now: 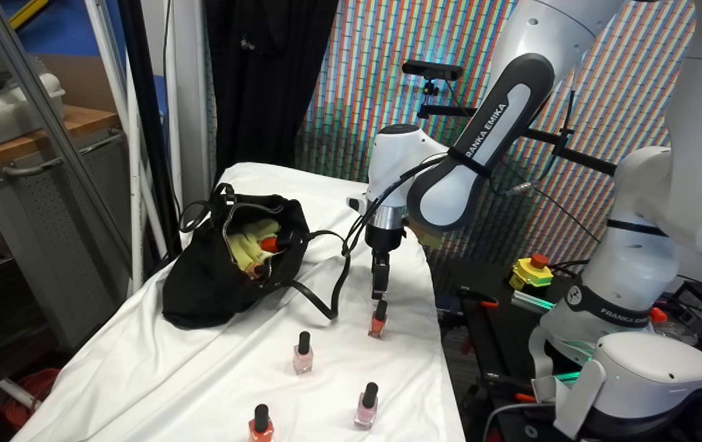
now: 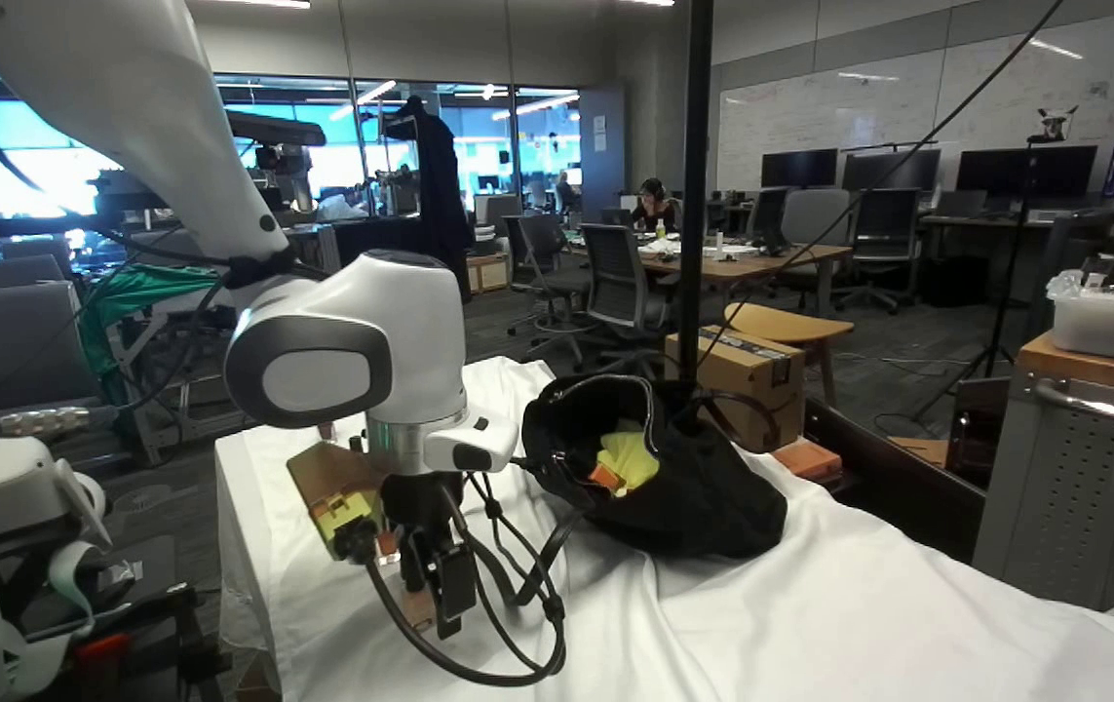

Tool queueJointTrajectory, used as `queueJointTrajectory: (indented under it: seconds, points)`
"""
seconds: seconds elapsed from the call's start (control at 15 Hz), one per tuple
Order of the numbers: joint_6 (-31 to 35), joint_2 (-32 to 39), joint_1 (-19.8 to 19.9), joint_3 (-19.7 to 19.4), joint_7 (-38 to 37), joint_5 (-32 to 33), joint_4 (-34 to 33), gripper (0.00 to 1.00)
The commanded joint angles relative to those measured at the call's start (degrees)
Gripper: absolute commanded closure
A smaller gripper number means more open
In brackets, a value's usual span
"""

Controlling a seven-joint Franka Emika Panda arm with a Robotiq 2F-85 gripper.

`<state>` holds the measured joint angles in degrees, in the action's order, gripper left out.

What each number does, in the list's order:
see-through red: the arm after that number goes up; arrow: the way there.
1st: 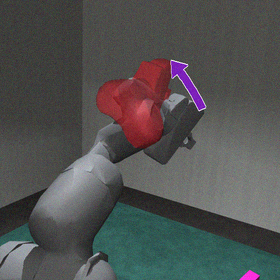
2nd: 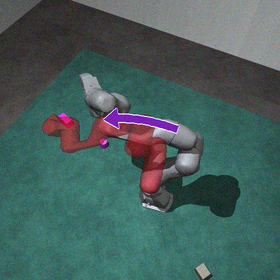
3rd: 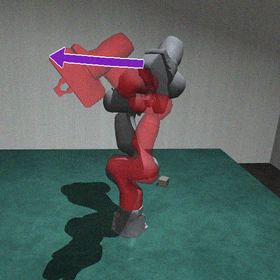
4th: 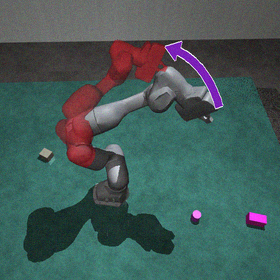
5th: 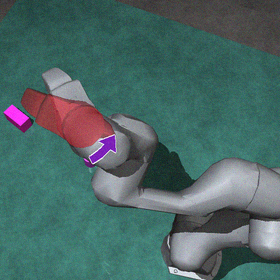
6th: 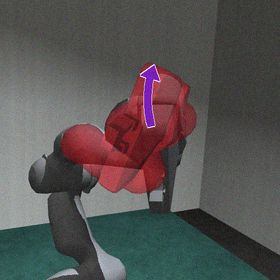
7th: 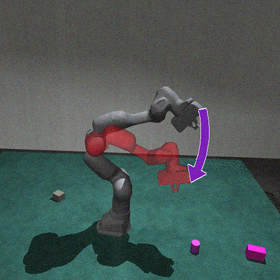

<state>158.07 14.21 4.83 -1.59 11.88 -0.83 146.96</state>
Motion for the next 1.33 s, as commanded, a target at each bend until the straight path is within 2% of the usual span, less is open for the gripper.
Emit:
queueJointTrajectory:
  seconds: [0.0, 0.8, 1.27]
  points:
    - [1.4, 1.5, 1.5, 1.5, 2.1, -1.6, -0.9, 0.0]
    - [-0.3, 0.8, 0.2, -0.2, -0.3, 2.1, 0.4, 0.0]
    - [-0.7, -0.4, -0.8, -0.5, -2.0, 3.6, -2.0, 0.0]
